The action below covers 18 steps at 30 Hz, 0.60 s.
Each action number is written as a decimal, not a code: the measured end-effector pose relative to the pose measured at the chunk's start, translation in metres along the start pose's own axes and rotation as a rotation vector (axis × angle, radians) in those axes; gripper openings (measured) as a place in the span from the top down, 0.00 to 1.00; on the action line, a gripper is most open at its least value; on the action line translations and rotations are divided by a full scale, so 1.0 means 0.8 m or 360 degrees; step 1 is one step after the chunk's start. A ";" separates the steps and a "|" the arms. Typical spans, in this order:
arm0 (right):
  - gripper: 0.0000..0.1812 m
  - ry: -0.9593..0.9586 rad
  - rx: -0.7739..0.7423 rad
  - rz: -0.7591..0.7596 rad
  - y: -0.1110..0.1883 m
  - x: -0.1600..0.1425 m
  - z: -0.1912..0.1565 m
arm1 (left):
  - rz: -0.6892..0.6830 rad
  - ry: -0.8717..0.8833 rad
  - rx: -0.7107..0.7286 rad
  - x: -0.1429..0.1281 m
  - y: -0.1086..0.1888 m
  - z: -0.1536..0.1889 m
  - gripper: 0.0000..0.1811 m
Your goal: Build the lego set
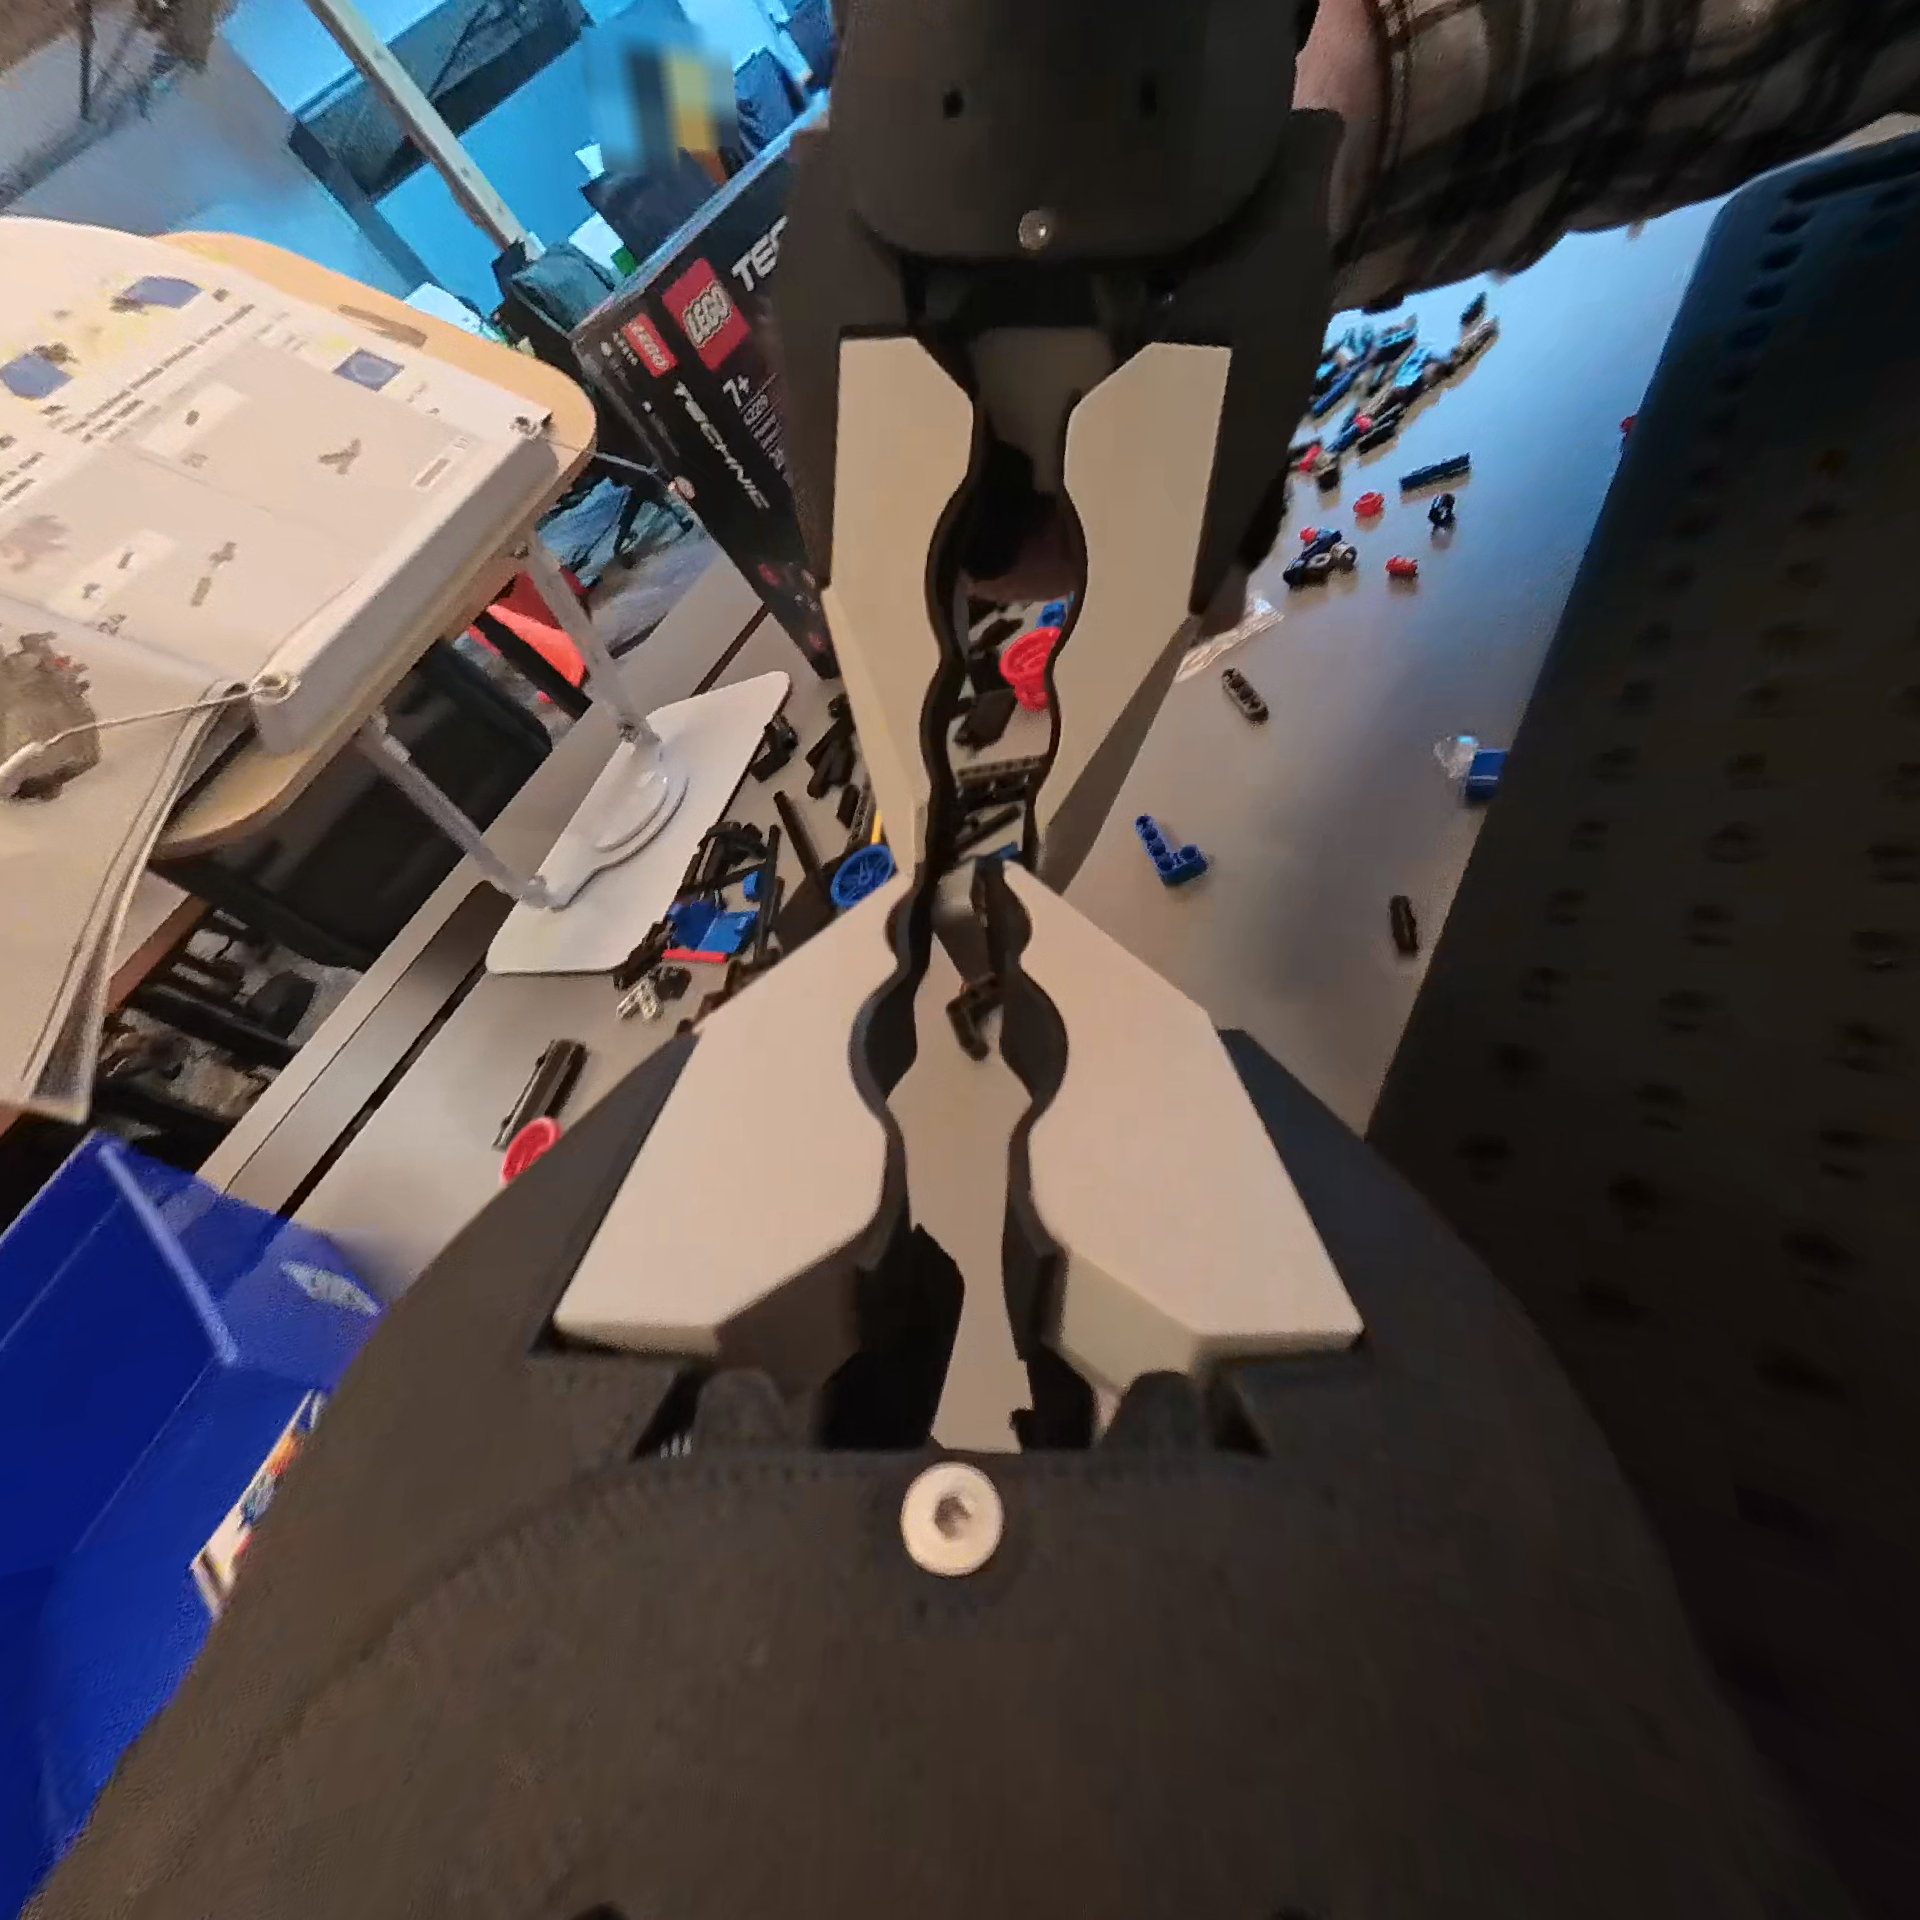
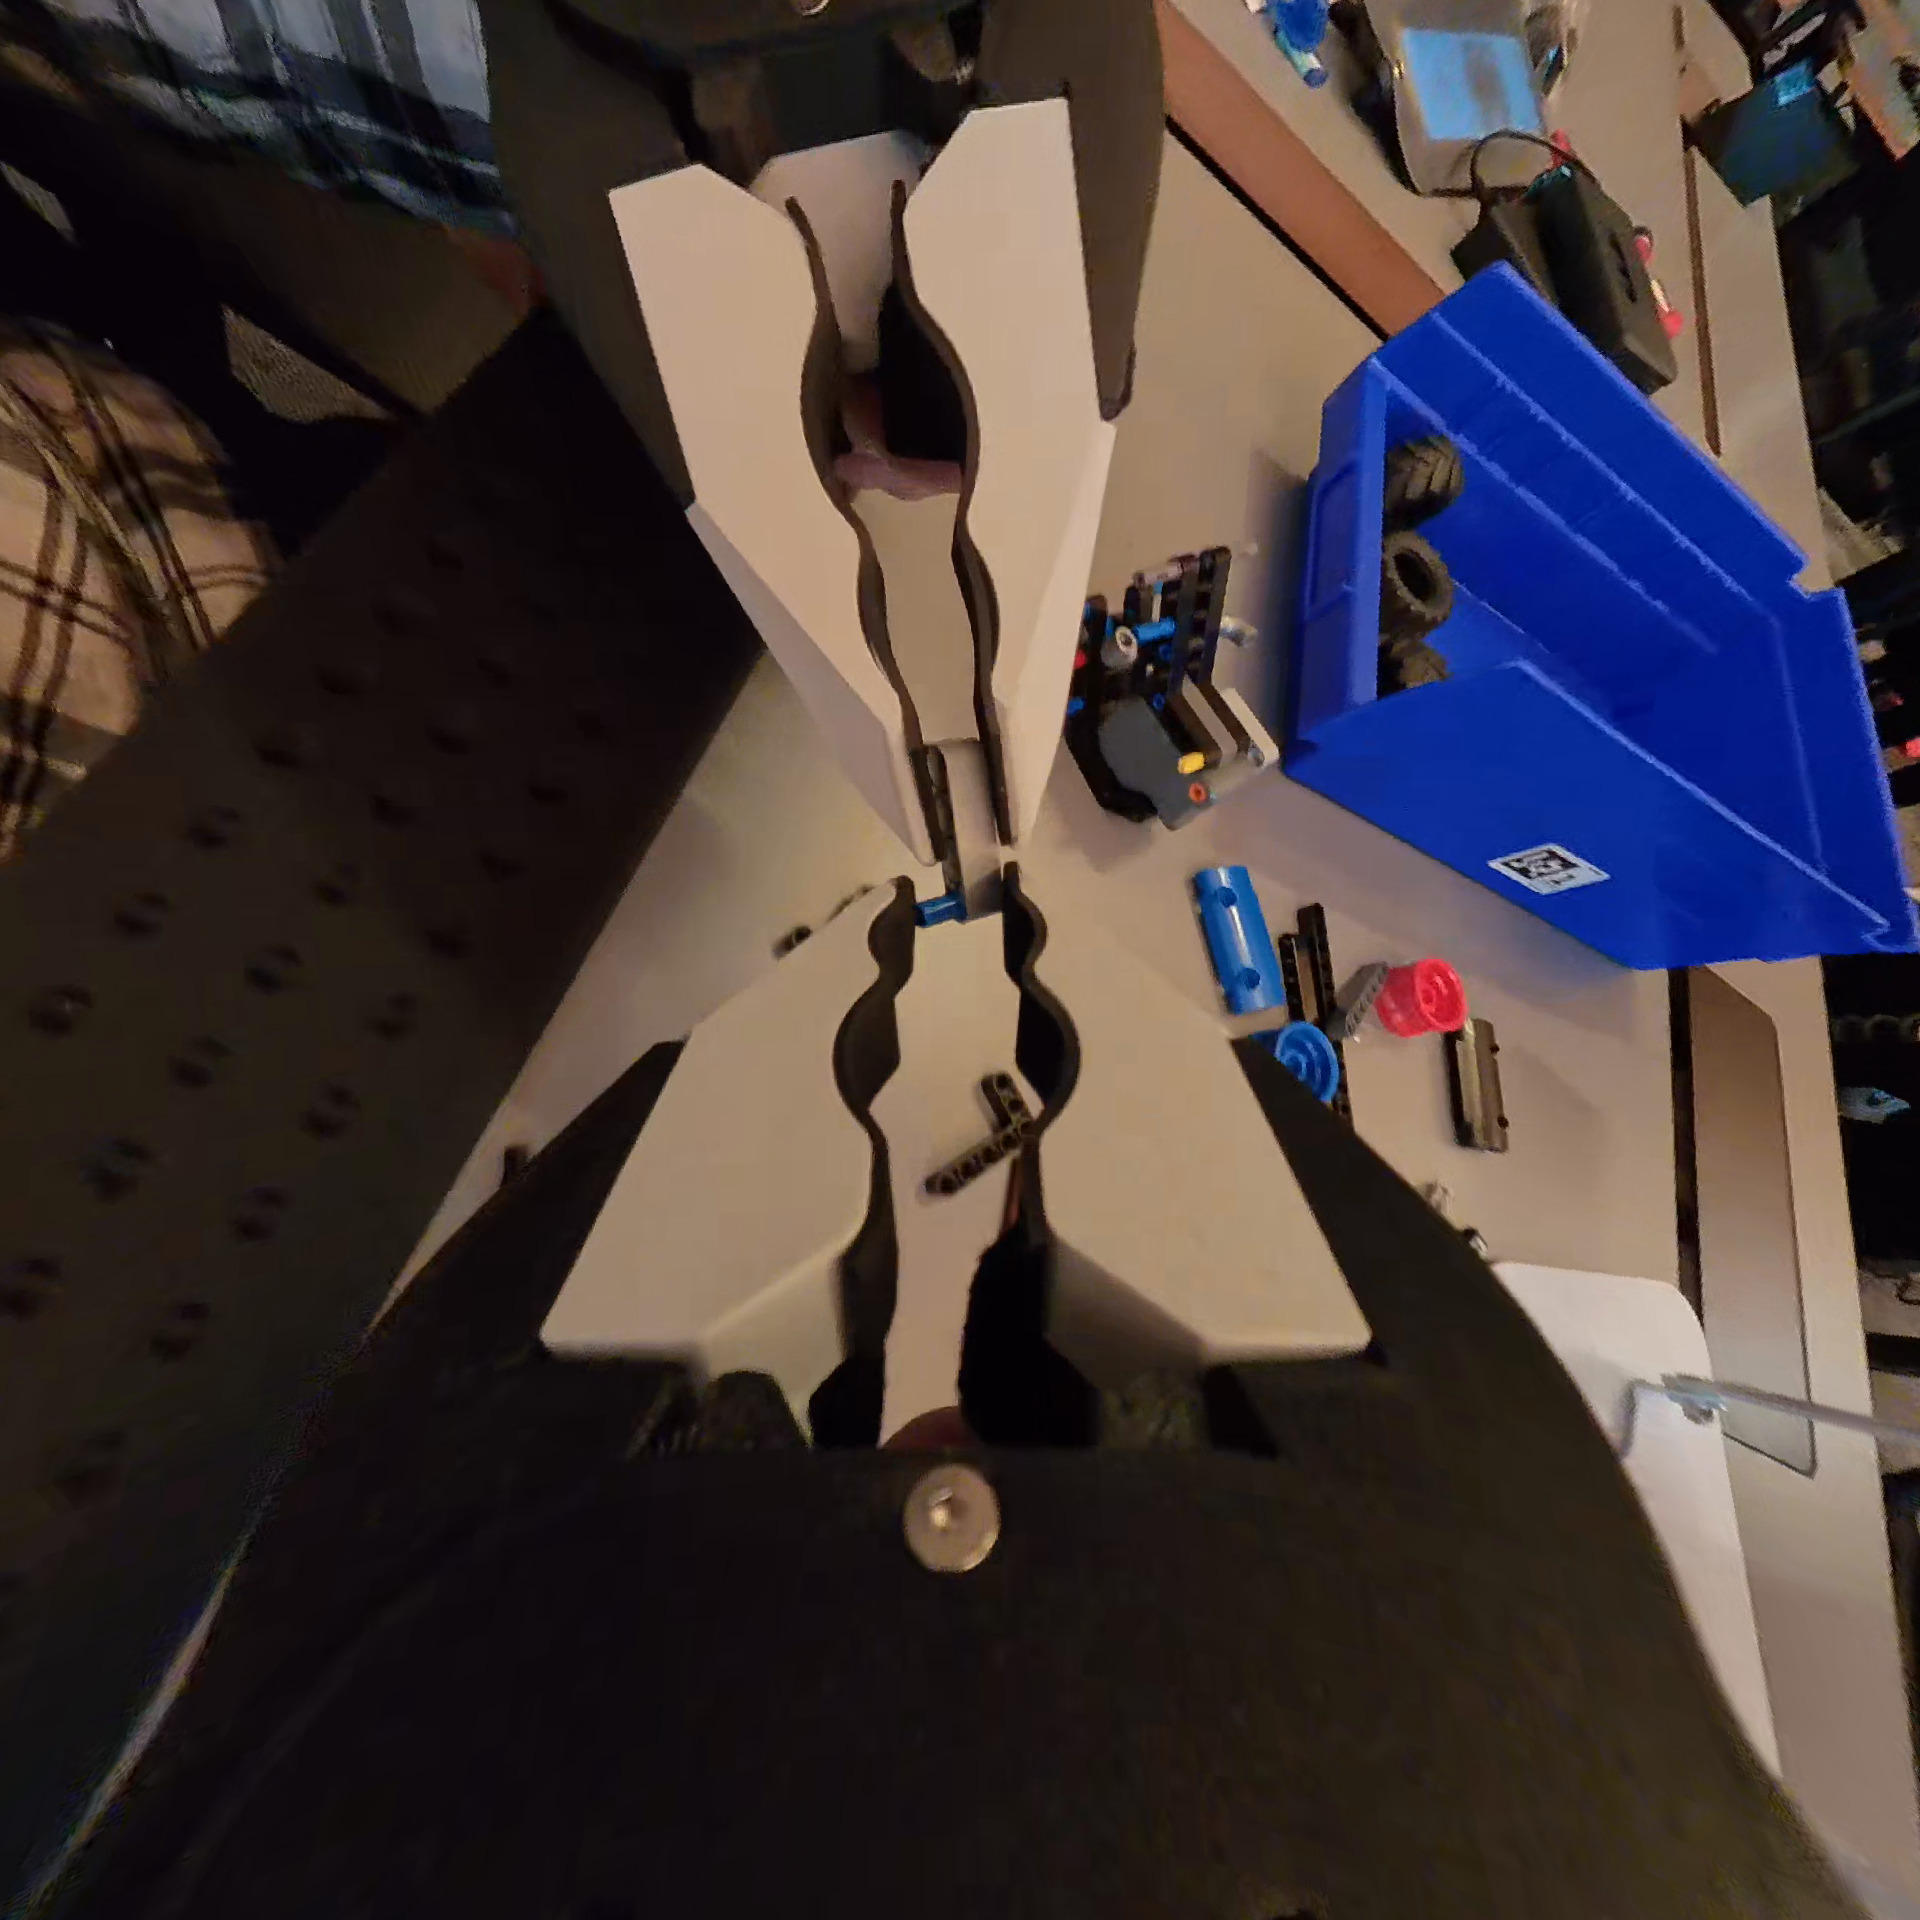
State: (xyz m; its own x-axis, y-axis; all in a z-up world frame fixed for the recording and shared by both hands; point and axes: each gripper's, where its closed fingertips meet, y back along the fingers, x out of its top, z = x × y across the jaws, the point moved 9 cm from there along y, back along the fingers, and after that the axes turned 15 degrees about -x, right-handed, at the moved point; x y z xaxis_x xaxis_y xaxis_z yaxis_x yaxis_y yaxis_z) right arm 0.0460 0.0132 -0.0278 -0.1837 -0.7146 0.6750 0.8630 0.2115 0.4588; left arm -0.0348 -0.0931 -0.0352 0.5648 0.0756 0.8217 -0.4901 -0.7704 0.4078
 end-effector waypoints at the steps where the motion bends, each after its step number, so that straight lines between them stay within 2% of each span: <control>1: 0.91 -0.0013 0.0012 0.0021 -0.003 0.004 0.000 | 0.0007 0.0003 0.0034 0.000 0.007 0.003 0.96; 2: 0.87 -0.0020 0.0019 0.0053 -0.006 0.008 0.001 | 0.0017 0.0010 0.0061 0.000 0.015 0.005 0.96; 5: 0.90 0.0020 0.0052 0.0102 -0.018 0.021 0.003 | -0.0049 0.0051 0.0133 -0.006 0.037 0.006 0.96; 8: 0.85 0.0054 0.0011 0.0053 -0.035 0.027 0.014 | -0.0118 0.0097 0.0241 -0.016 0.061 -0.001 0.96; 11: 0.75 -0.0040 0.0014 -0.0044 -0.054 0.013 0.035 | -0.0167 0.0159 0.0374 -0.031 0.093 -0.016 0.96; 15: 0.76 -0.0105 0.0035 -0.0043 -0.085 -0.002 0.053 | -0.0220 0.0264 0.0446 -0.056 0.117 -0.039 0.96; 18: 0.82 -0.0156 0.0066 0.0051 -0.098 0.004 0.066 | -0.0302 0.0248 0.0467 -0.069 0.117 -0.058 0.96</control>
State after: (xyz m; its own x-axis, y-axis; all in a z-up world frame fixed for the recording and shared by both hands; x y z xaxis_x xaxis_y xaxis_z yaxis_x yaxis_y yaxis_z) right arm -0.0473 0.0297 -0.0311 -0.2031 -0.6386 0.7423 0.8493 0.2623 0.4581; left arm -0.1430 -0.1399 -0.0241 0.5084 0.3122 0.8025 -0.1631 -0.8802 0.4457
